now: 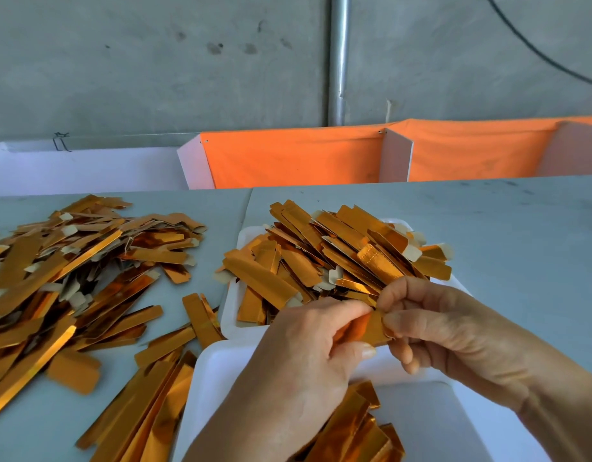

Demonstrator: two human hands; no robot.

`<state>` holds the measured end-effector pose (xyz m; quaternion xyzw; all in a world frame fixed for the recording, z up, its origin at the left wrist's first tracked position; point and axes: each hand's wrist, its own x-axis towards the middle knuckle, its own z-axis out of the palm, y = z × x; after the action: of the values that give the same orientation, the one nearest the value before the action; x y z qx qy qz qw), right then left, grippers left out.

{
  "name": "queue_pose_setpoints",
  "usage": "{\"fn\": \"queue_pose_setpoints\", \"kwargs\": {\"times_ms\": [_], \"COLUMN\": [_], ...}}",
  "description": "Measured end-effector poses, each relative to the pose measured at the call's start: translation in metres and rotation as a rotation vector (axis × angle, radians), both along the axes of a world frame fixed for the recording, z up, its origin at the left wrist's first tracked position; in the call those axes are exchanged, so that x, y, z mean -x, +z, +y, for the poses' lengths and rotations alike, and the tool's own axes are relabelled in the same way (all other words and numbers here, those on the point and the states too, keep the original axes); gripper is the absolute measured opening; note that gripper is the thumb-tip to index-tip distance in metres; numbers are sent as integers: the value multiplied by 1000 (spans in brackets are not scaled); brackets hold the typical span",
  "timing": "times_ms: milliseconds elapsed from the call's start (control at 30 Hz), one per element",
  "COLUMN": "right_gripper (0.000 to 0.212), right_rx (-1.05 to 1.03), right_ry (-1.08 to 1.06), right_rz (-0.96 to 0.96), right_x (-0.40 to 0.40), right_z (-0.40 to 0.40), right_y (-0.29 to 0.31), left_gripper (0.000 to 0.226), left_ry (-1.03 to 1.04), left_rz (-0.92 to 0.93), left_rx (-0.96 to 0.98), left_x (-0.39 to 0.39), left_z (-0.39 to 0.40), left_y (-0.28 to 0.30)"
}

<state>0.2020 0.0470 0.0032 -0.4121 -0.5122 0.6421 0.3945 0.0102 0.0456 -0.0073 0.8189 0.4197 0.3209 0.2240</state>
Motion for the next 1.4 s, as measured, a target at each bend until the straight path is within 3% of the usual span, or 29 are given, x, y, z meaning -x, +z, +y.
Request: {"fn": "queue_pose_setpoints", "kwargs": {"times_ms": [433,767,1100,1400], "right_gripper": [10,9,21,38], "right_rx": [16,-94,-20,48], "right_ry": [-16,-47,109,74], "right_rz": [55,-113,271,259], "right_x": [1,2,-4,0], "right_z": [0,0,3,4], "right_y": [0,-5,-6,-11], "left_gripper": [44,46,42,27], "left_ry": [-3,-18,-79,-72], "left_rz": [-21,51,-124,-161], "left_rx": [58,-53,98,244], "left_x": [2,0,4,3], "left_z": [0,0,-1,0], "left_y": [1,0,7,8]}}
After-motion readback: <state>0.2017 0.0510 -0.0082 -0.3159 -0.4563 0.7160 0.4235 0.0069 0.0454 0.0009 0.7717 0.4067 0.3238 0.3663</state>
